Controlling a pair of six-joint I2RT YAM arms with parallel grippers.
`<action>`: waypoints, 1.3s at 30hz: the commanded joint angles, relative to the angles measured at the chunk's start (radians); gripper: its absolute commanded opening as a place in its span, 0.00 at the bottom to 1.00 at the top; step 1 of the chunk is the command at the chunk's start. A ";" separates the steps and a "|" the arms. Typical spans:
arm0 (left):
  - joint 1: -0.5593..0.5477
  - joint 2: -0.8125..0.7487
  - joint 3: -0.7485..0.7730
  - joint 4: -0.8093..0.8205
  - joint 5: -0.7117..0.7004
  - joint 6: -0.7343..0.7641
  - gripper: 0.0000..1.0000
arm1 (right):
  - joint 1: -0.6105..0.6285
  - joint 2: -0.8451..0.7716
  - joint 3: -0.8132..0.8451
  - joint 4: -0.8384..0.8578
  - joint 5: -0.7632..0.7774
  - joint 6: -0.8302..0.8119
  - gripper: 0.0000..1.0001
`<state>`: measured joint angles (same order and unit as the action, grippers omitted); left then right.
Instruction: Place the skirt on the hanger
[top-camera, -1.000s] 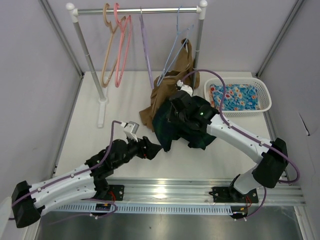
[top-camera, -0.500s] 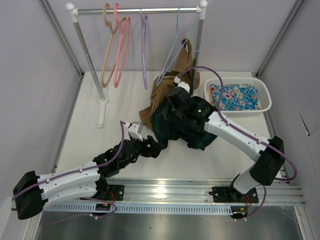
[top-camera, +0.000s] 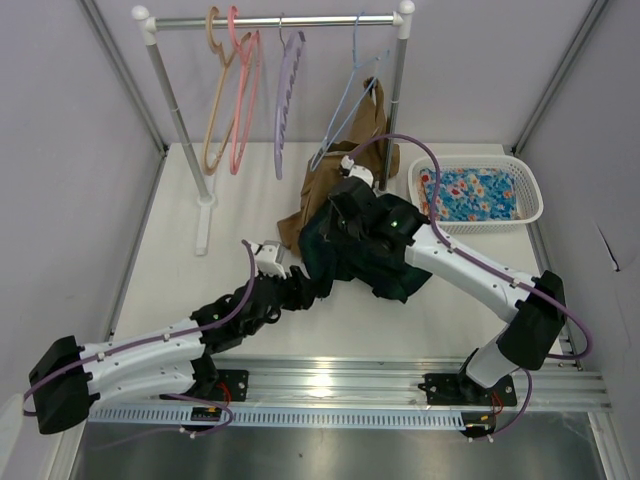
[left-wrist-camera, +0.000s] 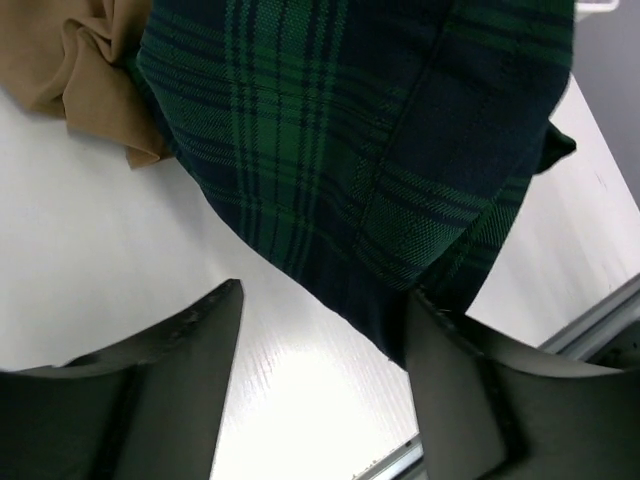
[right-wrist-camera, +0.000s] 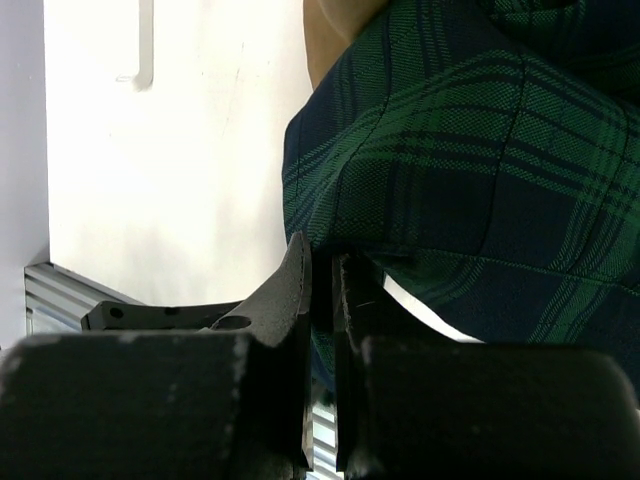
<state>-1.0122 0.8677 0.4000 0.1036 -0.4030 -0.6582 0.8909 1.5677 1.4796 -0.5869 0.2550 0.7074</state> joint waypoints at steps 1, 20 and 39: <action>-0.005 0.031 0.051 -0.018 -0.082 -0.021 0.60 | 0.016 -0.011 0.045 0.029 0.004 0.015 0.00; 0.015 -0.016 0.137 -0.292 -0.237 0.069 0.00 | 0.005 -0.133 -0.303 0.087 -0.013 0.058 0.28; 0.211 0.022 0.180 -0.381 -0.023 0.094 0.00 | -0.153 -0.527 -0.601 -0.070 0.165 0.050 0.70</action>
<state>-0.8272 0.9051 0.5434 -0.2726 -0.4721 -0.5919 0.7807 1.0817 0.9009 -0.5949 0.3523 0.7658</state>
